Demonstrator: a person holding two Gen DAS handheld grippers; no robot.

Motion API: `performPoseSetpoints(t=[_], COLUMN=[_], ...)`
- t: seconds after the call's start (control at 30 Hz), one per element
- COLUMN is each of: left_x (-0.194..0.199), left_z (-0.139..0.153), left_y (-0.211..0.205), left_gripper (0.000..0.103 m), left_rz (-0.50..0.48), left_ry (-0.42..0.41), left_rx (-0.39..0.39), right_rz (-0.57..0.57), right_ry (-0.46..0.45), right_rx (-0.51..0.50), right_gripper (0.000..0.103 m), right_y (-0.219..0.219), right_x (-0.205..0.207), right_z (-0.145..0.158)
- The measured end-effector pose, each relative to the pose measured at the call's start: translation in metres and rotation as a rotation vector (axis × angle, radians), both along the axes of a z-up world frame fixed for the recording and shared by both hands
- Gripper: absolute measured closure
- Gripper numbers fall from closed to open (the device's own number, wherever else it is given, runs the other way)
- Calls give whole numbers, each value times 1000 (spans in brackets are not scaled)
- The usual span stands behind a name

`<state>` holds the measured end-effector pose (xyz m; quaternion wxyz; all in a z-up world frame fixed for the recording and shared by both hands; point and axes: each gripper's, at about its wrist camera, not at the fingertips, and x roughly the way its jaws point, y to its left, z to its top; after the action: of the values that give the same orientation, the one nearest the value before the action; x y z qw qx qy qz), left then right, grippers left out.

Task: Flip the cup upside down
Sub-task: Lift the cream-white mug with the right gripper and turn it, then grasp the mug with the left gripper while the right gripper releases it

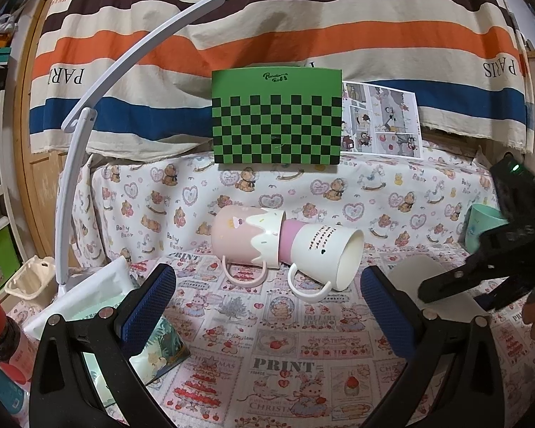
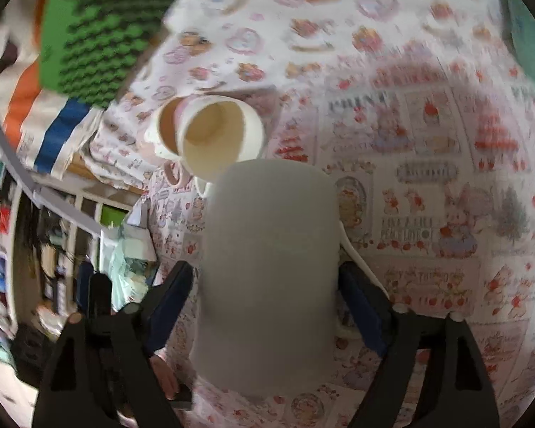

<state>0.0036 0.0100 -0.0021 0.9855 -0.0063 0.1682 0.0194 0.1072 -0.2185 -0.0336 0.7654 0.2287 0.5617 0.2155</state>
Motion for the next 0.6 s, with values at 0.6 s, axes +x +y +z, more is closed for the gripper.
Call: performPoseSetpoints(t=[0.6], left_x=[0], left_z=[-1], left_y=[-1], left_gripper=[0], left_rz=[6], left_ry=[-10], left_rx=[9], right_rz=[-135], right_ry=[-855], right_rx=[-541], right_gripper=[0], right_y=[-40], right_x=[-71], right_z=[40])
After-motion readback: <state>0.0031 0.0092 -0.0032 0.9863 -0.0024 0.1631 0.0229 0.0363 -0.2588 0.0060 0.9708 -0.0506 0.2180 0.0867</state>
